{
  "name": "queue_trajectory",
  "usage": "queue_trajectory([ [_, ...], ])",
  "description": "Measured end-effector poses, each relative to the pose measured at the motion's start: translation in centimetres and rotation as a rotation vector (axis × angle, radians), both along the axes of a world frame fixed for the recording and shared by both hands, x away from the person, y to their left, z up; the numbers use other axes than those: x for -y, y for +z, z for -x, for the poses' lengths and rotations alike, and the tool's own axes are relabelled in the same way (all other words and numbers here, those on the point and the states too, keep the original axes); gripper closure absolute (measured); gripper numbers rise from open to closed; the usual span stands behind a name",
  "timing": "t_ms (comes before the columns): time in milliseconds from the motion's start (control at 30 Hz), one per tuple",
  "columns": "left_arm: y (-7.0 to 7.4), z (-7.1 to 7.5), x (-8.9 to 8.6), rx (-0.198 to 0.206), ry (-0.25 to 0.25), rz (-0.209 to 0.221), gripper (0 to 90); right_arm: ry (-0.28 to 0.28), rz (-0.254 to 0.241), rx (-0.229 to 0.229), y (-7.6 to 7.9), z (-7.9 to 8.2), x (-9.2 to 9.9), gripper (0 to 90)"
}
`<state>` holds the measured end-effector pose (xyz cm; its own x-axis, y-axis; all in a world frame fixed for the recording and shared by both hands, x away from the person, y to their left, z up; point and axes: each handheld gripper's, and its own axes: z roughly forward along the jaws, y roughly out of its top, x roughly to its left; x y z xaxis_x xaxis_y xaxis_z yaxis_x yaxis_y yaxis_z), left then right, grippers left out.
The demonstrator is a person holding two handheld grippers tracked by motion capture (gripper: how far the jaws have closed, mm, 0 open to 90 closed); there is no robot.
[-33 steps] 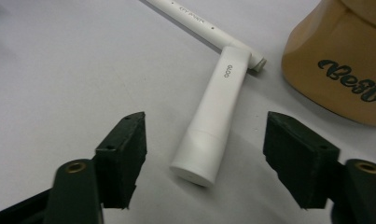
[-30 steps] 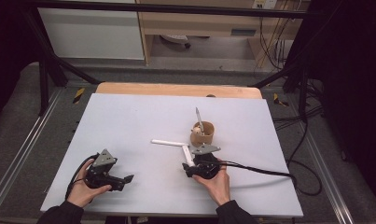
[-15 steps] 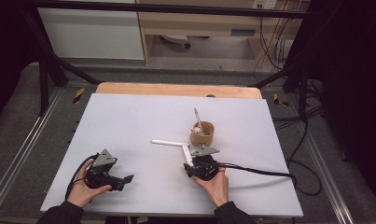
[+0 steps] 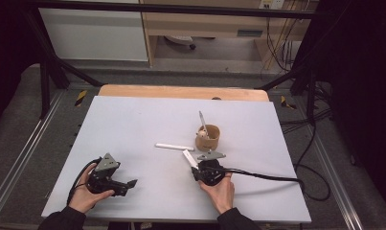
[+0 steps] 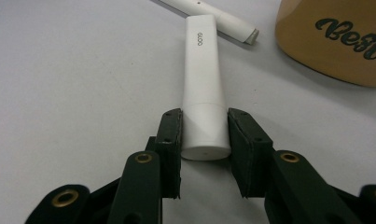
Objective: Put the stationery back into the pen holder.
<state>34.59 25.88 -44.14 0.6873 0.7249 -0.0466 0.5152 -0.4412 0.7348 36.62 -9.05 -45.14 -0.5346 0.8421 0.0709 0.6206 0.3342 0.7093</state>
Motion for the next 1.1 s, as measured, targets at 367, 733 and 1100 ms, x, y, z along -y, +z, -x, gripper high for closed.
queue_trajectory([
  [367,0.1,0.0,0.0,0.003,0.001,0.003,4.7,0.035,-0.015,0.010,0.8,0.0,0.4,67.3],
  [733,0.3,0.1,0.5,0.022,-0.025,-0.003,4.8,0.176,-0.022,0.021,2.6,-0.1,1.4,67.2],
  [1100,1.4,0.2,2.5,0.055,-0.110,-0.025,5.8,0.337,-0.016,-0.013,3.8,0.3,2.2,67.2],
])
